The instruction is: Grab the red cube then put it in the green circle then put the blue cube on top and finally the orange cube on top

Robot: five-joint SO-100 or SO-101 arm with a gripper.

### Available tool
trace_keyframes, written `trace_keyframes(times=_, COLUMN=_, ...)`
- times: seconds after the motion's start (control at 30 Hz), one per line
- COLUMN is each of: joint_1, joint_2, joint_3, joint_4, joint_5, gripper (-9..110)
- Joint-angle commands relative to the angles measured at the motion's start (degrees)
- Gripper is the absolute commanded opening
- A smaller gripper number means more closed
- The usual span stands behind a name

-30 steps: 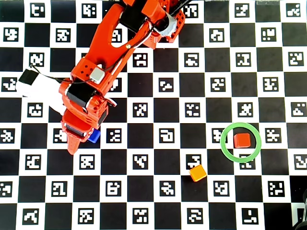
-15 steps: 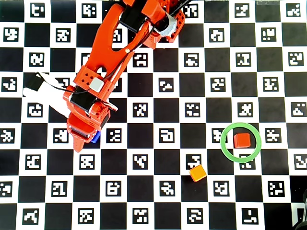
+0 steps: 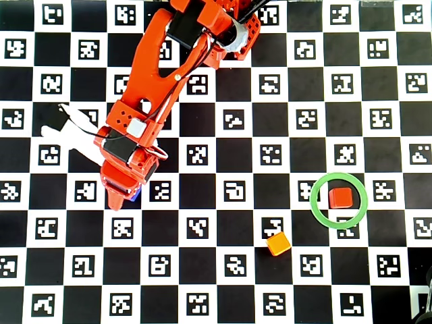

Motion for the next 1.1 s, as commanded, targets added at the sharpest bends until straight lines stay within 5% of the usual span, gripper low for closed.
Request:
trace_keyframes(times=0.0, joint_1=-0.2, joint_2=1.1, joint_3=-0.6, joint_4=-1.1, joint_5=0.0, gripper=40)
trace_keyframes(times=1.07, joint_1=-1.4, joint_2=-1.9, joint_3=-1.7, joint_4=-3.3, joint_5=-0.3, gripper=23)
